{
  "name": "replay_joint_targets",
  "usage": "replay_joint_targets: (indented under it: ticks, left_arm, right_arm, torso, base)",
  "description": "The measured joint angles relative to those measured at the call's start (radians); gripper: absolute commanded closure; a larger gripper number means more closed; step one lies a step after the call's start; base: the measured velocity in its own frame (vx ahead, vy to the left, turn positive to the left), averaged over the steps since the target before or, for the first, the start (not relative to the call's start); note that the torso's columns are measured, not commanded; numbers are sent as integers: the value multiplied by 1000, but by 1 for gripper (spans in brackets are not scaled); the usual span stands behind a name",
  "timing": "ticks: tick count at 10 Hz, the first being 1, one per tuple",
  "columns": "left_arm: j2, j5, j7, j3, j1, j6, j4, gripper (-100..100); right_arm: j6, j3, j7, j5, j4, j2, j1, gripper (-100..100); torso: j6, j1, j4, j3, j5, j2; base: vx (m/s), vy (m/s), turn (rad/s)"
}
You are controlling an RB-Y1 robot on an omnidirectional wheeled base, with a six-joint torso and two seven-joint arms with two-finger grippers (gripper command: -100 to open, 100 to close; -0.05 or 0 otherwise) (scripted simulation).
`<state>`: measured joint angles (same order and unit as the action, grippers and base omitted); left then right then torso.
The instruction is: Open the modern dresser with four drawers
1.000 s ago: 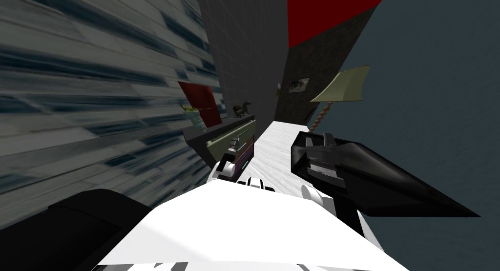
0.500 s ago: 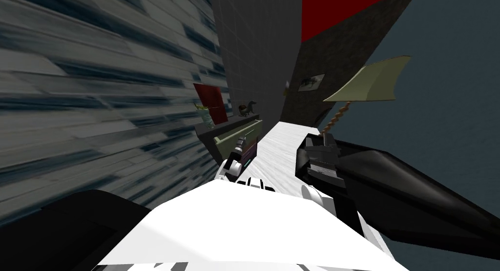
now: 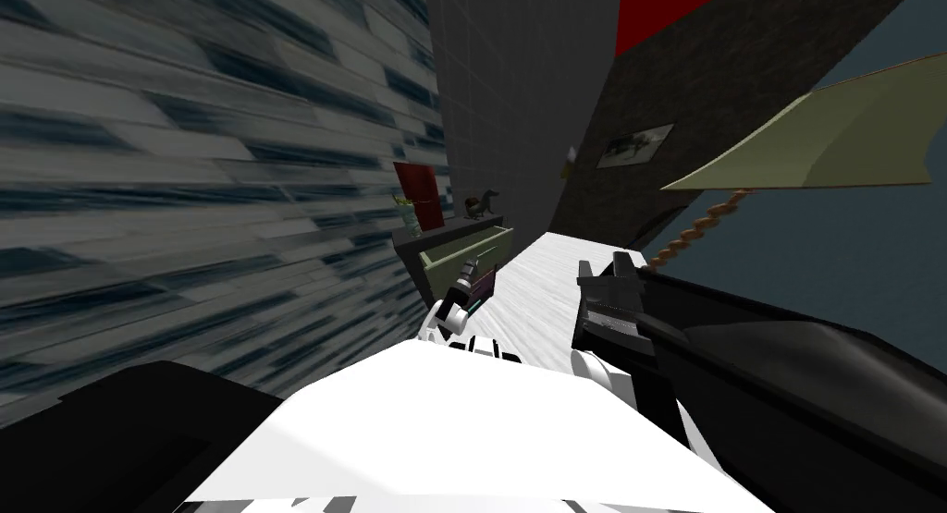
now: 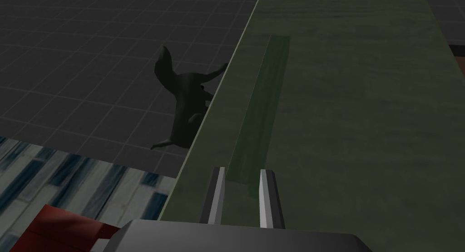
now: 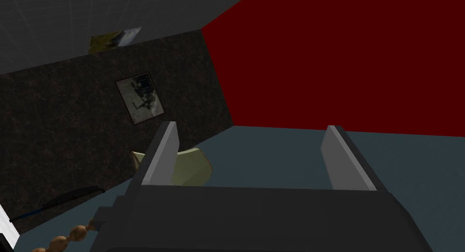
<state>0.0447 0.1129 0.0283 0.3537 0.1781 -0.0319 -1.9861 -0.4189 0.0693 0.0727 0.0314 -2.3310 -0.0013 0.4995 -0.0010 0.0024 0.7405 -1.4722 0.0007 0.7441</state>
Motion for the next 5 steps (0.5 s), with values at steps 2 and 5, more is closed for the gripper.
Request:
replay_joint_targets:
  ticks: [2,5]
  left_arm:
    - [-1,15,22,43,-50,-16,30,-100]
    - [-3,56,62,102,-67,-73,-3,-100]
  right_arm:
    - [0,0,0,0,0,0,0,0]
    - [0,0,0,0,0,0,0,0]
  torso:
    - [0,2,-2,-4,1,-6]
    - [1,-2,-3,-5,-1,-8]
  base:
    - [22,-5,250]
    - [47,24,198]
